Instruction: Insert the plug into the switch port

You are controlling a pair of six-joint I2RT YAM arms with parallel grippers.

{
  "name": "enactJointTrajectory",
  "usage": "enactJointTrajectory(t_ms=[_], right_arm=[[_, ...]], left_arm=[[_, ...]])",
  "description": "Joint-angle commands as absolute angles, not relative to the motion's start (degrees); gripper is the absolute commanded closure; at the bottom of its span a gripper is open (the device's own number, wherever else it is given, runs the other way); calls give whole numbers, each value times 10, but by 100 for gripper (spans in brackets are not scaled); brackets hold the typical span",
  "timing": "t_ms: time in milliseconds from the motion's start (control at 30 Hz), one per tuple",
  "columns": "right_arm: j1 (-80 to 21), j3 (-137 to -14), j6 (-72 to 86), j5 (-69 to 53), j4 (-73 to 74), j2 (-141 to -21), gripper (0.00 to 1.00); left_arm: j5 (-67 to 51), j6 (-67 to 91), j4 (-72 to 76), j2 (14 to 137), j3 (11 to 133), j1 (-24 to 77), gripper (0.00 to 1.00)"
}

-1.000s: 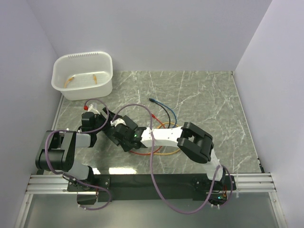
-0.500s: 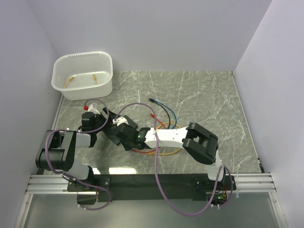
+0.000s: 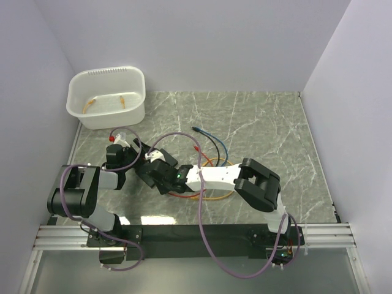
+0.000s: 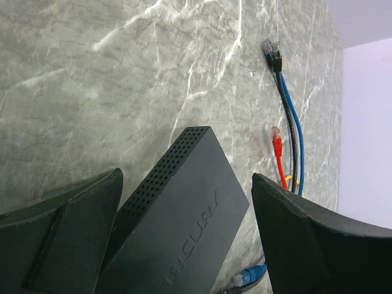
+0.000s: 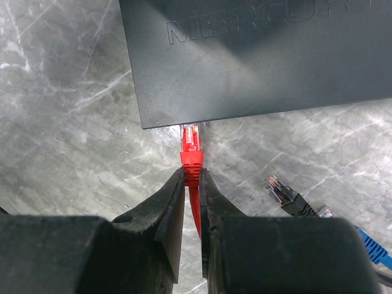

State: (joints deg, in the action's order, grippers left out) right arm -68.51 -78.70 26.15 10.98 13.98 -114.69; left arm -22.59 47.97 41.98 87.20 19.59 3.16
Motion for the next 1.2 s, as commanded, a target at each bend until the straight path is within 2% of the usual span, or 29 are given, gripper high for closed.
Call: enactJointTrajectory(t_ms=[0, 800, 1167], right_arm=[[-689, -810, 273, 135, 98, -1141, 100], [-677, -780, 243, 167, 4, -1158, 100], [-656, -735, 189, 123, -76, -1121, 100]], left_arm=[[-236, 495, 418, 891, 192, 40, 7], [-222, 508, 382, 832, 148, 53, 8], [-211, 513, 399, 838, 130, 71, 8]])
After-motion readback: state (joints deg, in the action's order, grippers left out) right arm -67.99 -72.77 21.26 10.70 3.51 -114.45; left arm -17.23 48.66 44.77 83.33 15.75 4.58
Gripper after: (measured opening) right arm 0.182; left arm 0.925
